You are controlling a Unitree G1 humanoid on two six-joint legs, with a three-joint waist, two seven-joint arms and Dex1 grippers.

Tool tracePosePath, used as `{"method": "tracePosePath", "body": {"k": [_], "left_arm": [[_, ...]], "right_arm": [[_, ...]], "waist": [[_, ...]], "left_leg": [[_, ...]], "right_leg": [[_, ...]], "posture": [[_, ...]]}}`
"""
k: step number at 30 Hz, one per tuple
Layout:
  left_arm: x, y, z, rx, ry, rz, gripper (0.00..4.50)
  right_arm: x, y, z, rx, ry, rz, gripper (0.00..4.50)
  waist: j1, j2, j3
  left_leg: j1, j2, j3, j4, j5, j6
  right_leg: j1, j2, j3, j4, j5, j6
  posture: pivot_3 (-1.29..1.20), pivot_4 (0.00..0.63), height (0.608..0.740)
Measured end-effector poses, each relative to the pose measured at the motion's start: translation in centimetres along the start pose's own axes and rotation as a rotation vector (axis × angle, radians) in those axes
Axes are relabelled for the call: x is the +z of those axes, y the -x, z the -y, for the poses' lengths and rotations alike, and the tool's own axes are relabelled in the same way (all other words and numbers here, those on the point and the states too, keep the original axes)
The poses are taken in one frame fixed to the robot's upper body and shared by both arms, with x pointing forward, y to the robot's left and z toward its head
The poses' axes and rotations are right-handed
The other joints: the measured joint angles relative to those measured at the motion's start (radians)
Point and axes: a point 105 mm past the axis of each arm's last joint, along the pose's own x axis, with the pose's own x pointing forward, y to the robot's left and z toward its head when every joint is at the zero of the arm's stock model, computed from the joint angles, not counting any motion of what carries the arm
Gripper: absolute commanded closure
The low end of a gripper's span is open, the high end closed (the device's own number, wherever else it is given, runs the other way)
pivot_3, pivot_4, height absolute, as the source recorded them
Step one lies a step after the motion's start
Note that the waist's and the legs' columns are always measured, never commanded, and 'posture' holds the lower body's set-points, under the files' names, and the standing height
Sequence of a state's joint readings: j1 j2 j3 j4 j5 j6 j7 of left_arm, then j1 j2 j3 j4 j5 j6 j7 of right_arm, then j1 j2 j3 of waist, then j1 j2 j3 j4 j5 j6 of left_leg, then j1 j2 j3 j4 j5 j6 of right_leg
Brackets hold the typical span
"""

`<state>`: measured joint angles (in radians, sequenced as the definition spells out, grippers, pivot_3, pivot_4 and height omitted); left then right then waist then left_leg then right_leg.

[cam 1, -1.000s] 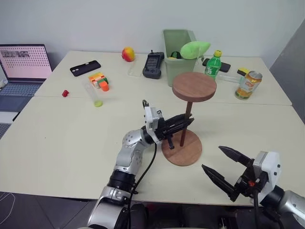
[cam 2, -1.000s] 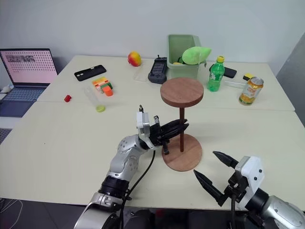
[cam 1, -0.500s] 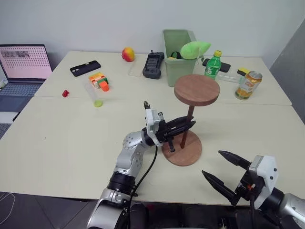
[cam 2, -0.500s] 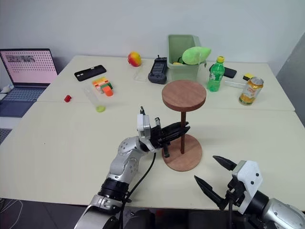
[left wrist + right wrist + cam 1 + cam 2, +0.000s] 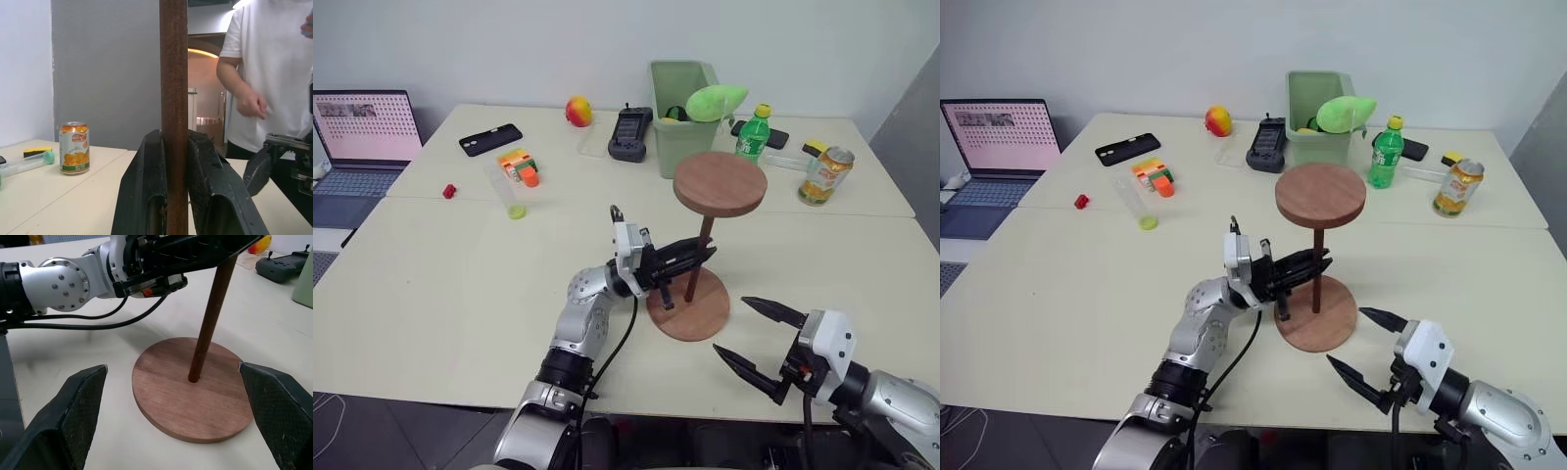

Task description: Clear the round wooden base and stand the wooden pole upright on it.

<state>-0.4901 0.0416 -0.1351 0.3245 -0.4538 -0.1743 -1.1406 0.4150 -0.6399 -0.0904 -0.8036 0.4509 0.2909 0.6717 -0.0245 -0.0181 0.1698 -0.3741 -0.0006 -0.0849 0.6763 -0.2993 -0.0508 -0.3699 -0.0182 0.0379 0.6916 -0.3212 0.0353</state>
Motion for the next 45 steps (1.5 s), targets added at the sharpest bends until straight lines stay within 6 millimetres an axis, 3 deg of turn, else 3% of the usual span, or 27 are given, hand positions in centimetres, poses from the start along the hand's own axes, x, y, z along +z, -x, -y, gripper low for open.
{"method": "tracePosePath", "body": {"k": [21, 29, 45], "left_arm": [[-0.7, 0.8, 0.5, -0.006, -0.018, -0.012, 4.24], [-1.7, 0.9, 0.3, -0.011, -0.033, -0.062, 4.24], [-1.9, 2.2, 0.3, -0.004, -0.038, -0.108, 4.24]], "right_arm": [[-0.6, -0.5, 0.0, -0.036, -0.038, -0.011, 0.0], [-0.8, -0.5, 0.1, -0.072, -0.091, -0.008, 0.0], [-0.6, -0.5, 0.1, -0.079, -0.088, -0.009, 0.0]], "waist": [[0.0, 0.0, -0.001], [-0.002, -0.003, -0.01], [-0.005, -0.005, -0.024]], "left_leg": [[0.001, 0.0, -0.003, 0.0, 0.0, 0.0], [0.027, 0.0, -0.002, -0.015, 0.0, 0.001], [0.029, 0.001, -0.003, -0.016, 0.0, 0.0]], "right_leg": [[0.001, 0.0, 0.0, -0.001, 0.0, 0.0], [0.026, 0.0, 0.001, -0.013, -0.003, 0.005], [0.027, 0.0, 0.001, -0.014, -0.003, 0.006]], "posture": [[0.0, 0.15, 0.74], [0.0, 0.15, 0.74], [0.0, 0.15, 0.74]]}}
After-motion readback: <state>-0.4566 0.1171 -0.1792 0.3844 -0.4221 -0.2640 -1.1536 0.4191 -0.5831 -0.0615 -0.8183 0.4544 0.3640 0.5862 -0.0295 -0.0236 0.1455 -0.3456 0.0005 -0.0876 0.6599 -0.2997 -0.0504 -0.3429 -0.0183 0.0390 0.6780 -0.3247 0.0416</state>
